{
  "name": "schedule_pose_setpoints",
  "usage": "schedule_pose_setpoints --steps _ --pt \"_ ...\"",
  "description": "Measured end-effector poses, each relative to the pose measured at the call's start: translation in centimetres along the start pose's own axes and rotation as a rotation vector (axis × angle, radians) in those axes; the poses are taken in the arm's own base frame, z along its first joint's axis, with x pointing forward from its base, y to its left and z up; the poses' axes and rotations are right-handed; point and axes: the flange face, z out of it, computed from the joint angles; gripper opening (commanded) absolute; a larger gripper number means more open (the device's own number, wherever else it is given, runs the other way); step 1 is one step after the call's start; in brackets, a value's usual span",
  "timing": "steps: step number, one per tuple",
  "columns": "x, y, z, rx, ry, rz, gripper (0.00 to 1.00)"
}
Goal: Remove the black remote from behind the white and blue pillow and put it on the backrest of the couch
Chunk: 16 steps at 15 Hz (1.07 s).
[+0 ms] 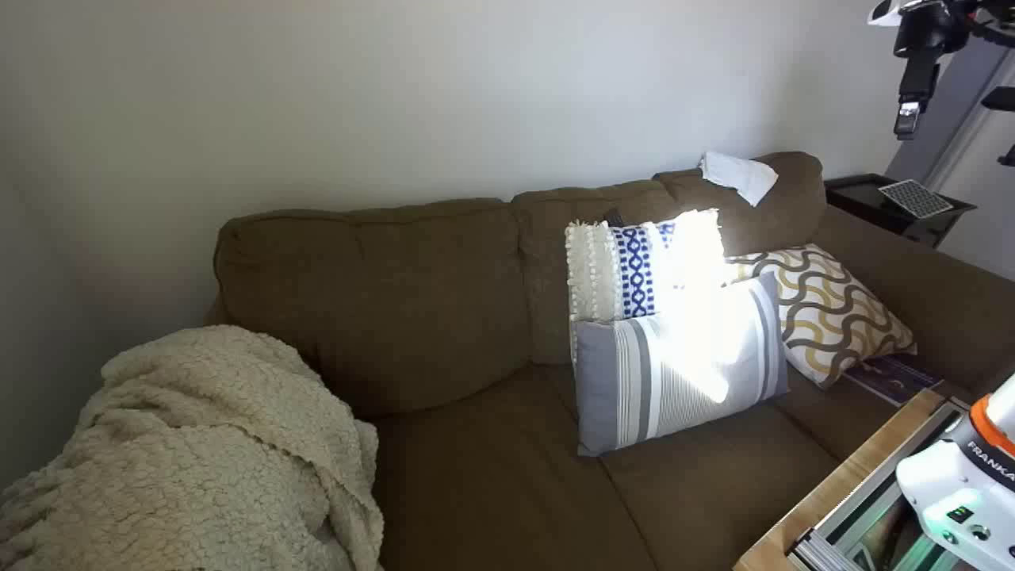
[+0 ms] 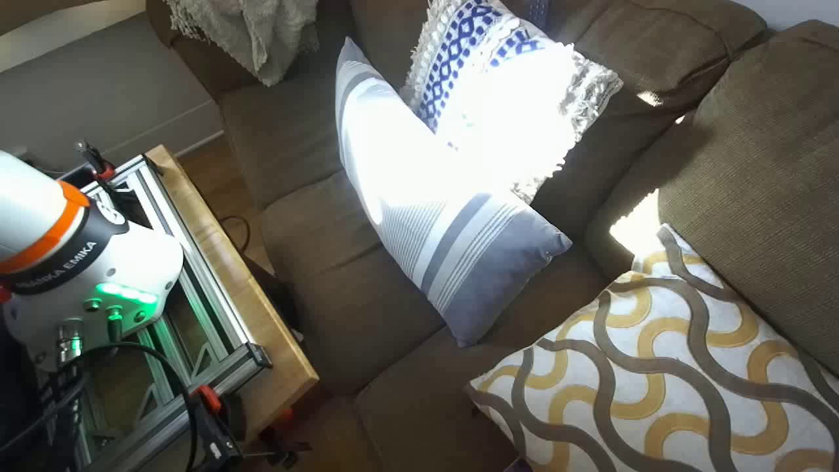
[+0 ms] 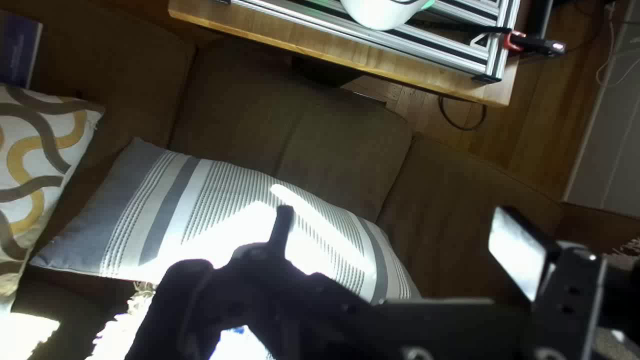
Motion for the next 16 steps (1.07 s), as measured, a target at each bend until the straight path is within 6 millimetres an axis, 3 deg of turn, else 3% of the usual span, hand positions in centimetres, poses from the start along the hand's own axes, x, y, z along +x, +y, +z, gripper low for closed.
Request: schedule_pose_setpoints --steps 10,13,16 --pt "0.3 0.2 0.1 -0.001 -0.002 0.024 1.00" --pt "2.7 1.8 0.5 -0.022 0.037 0.111 1.00" --pt "7.0 3.2 0.5 -0.076 0.165 0.155 1.00"
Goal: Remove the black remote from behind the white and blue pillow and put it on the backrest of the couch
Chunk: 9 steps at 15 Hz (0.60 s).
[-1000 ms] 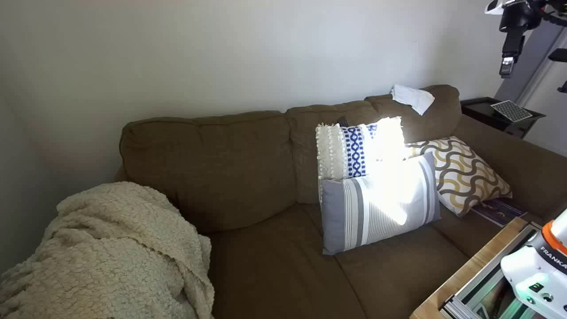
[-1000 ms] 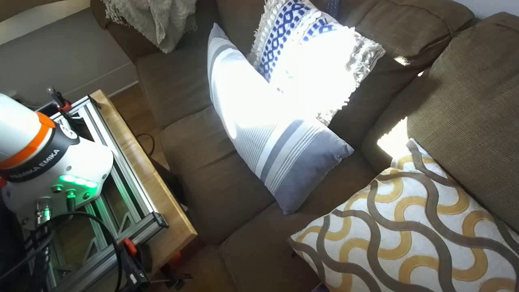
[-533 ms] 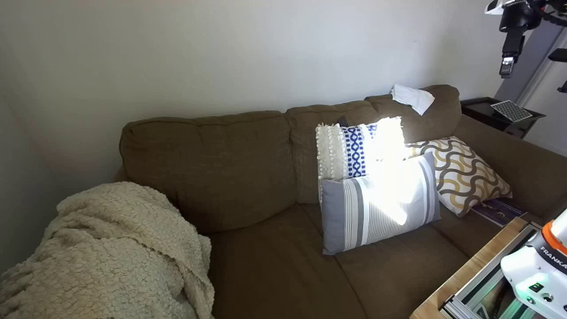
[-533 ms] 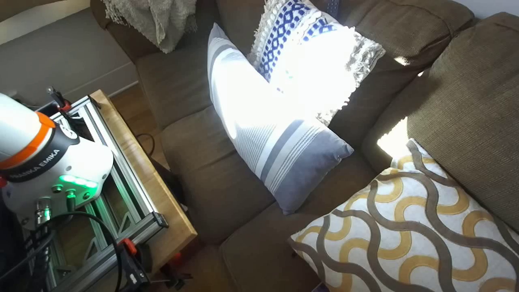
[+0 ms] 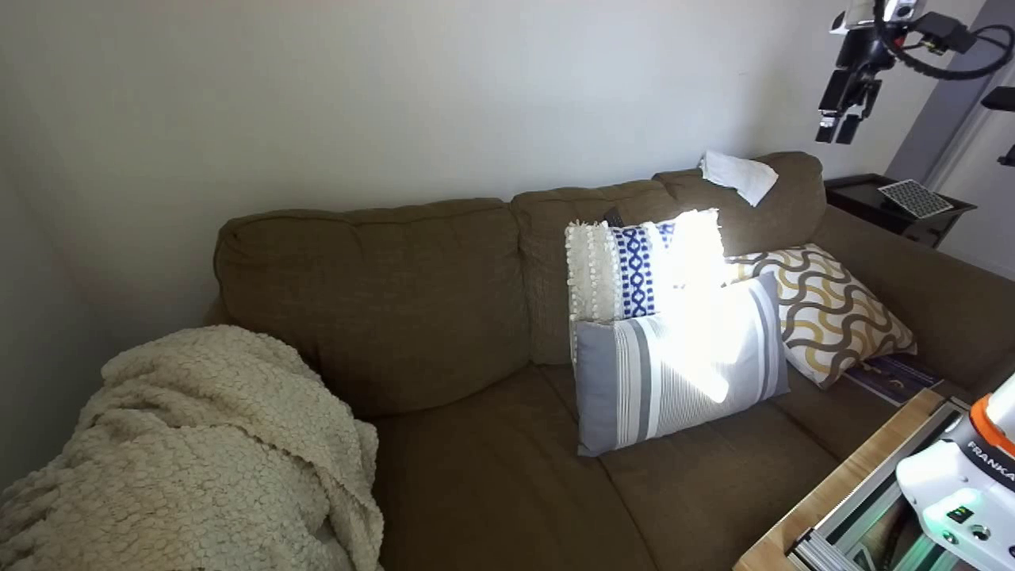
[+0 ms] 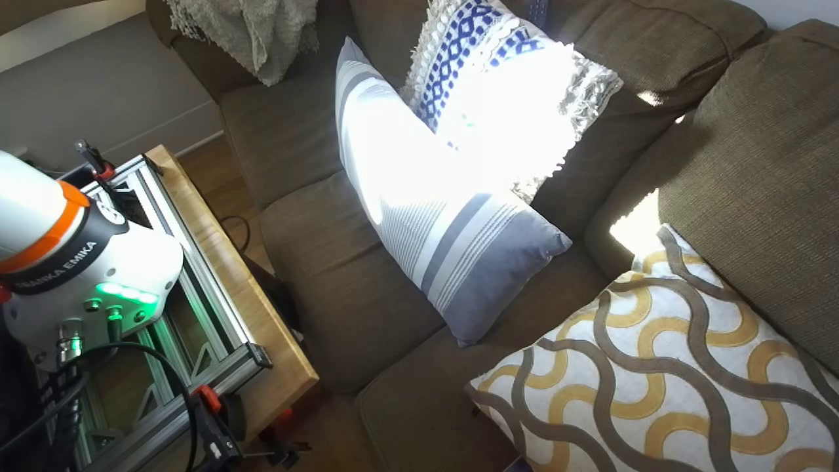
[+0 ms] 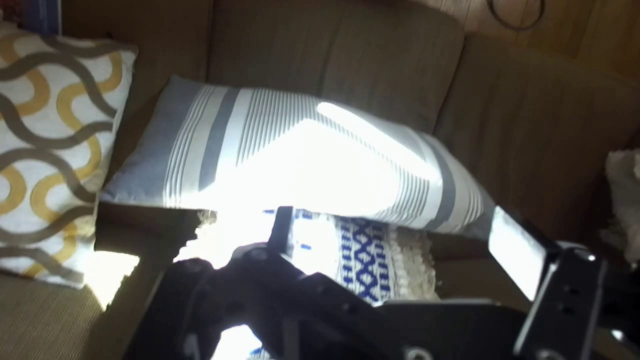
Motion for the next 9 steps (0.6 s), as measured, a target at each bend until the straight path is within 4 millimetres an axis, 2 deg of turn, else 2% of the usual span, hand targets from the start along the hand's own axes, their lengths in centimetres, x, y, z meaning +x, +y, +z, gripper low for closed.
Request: schedule_pose_setpoints --steps 4,9 --pt "6.0 -0.9 0.9 -0.043 0.215 0.032 1.00" --pt "12.8 -2.5 4.0 -0.081 0.357 0.059 1.00"
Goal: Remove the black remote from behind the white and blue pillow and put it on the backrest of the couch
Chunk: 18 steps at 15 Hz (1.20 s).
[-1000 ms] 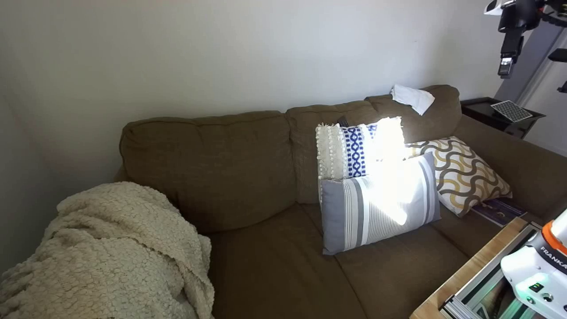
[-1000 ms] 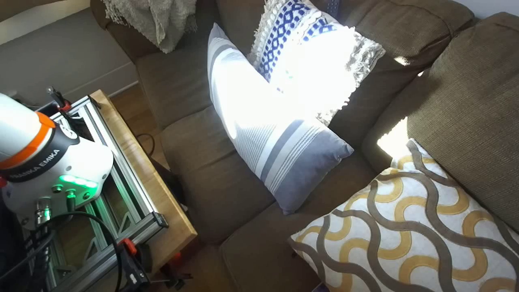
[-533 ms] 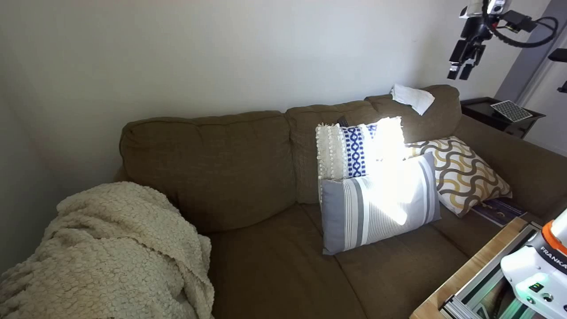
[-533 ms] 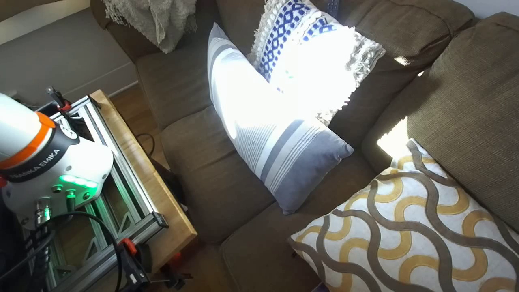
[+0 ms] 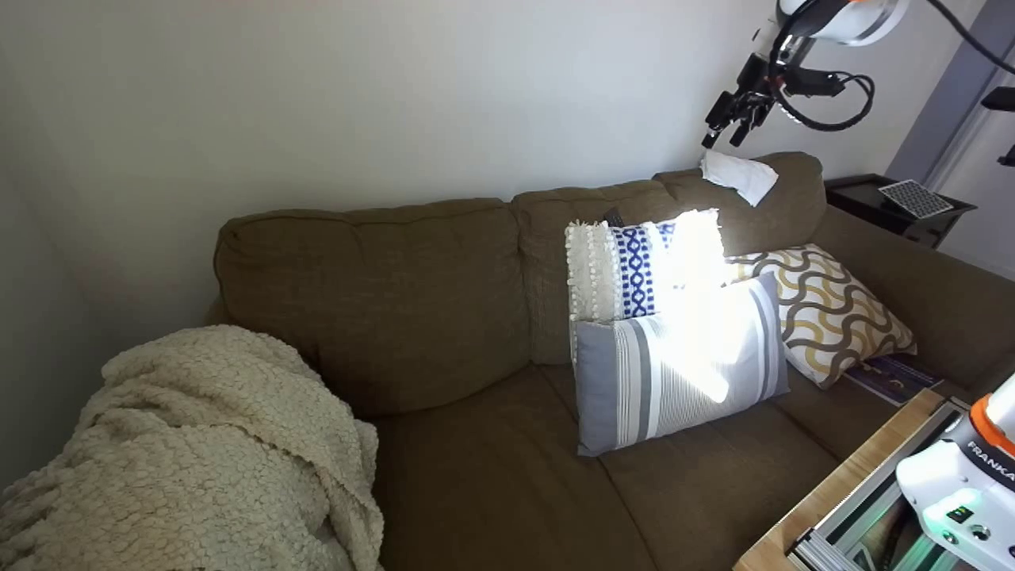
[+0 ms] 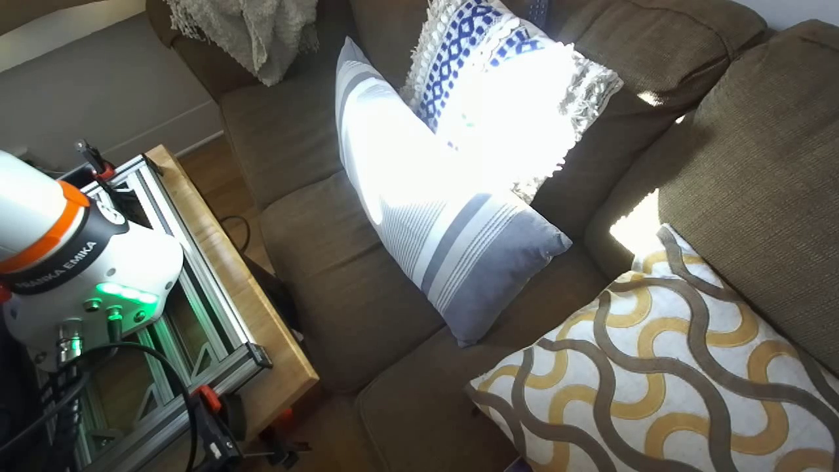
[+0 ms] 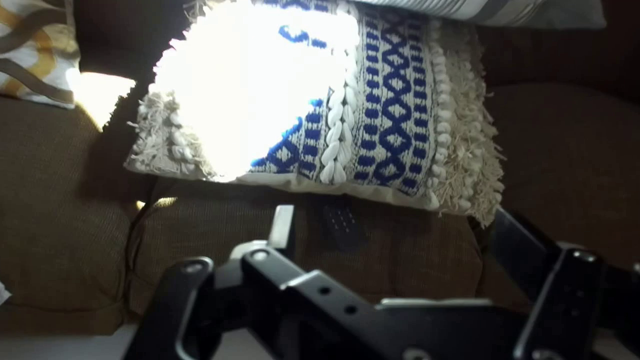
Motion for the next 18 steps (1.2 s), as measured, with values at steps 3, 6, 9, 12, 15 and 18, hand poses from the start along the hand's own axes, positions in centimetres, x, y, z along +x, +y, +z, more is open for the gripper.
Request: schedule_pose_setpoints --steps 3,6,9,12,15,18 --pt "2.9 -0.6 3.5 -0.007 0.000 0.023 1.00" --pt "5.3 -0.2 7.1 -0.012 -0.039 0.044 1.00" --pt "6.6 0.4 9.6 -0.010 -0.073 0.054 1.00" --pt "7.0 0.5 9.4 -0.008 -0.070 0.055 1.00" --pt "7.2 0.2 9.4 -0.008 -0.068 0.048 1.00" --pt "8.3 -2.1 11.8 0.001 -0.107 -0.038 1.00"
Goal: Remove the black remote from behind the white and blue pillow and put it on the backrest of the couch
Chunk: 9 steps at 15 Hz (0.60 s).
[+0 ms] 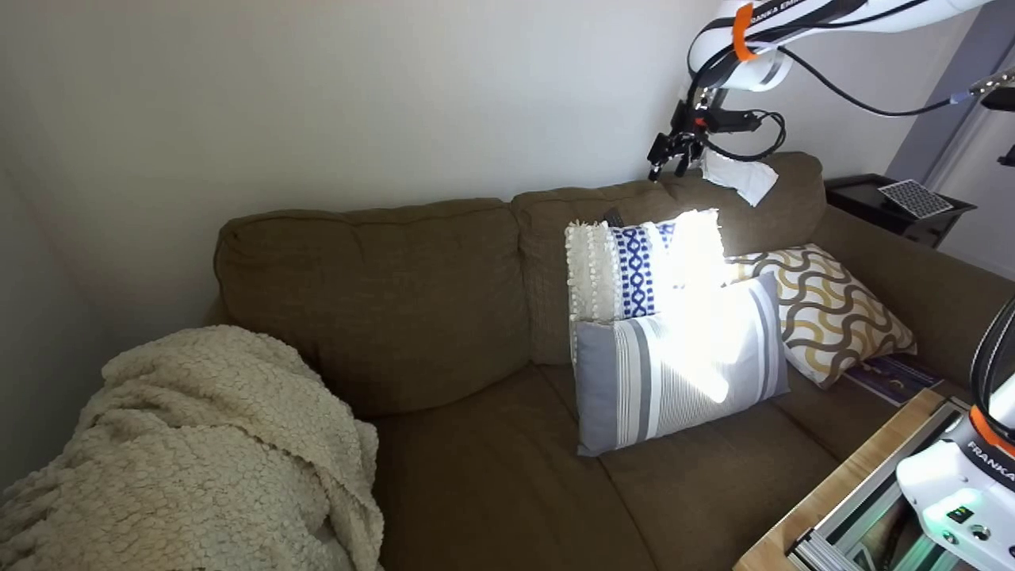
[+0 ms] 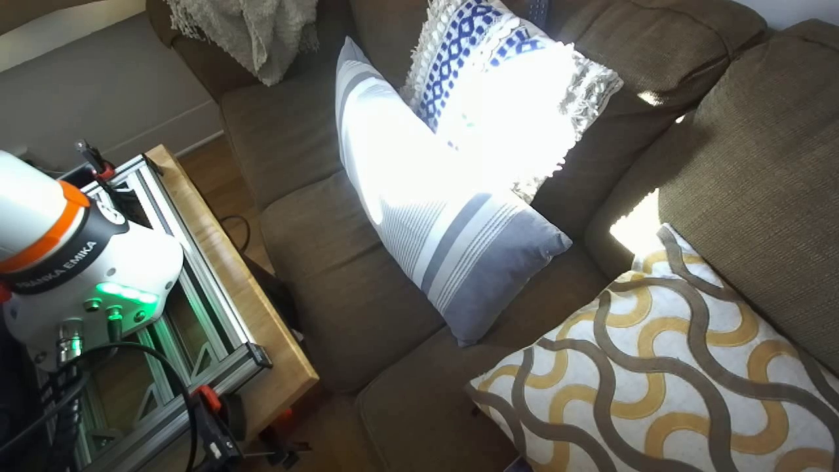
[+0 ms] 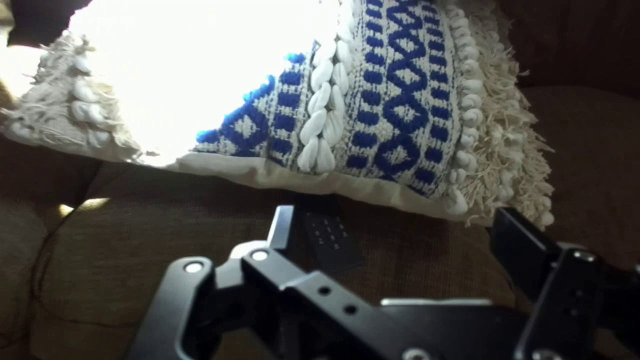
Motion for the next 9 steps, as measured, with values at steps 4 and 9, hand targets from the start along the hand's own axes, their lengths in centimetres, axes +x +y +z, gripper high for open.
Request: schedule_pose_setpoints --steps 4,9 --pt "2.9 -2.9 5.5 -0.063 -0.123 -0.138 1.00" --pt "6.2 -2.3 9.1 -0.220 -0.170 -0.242 1.00"
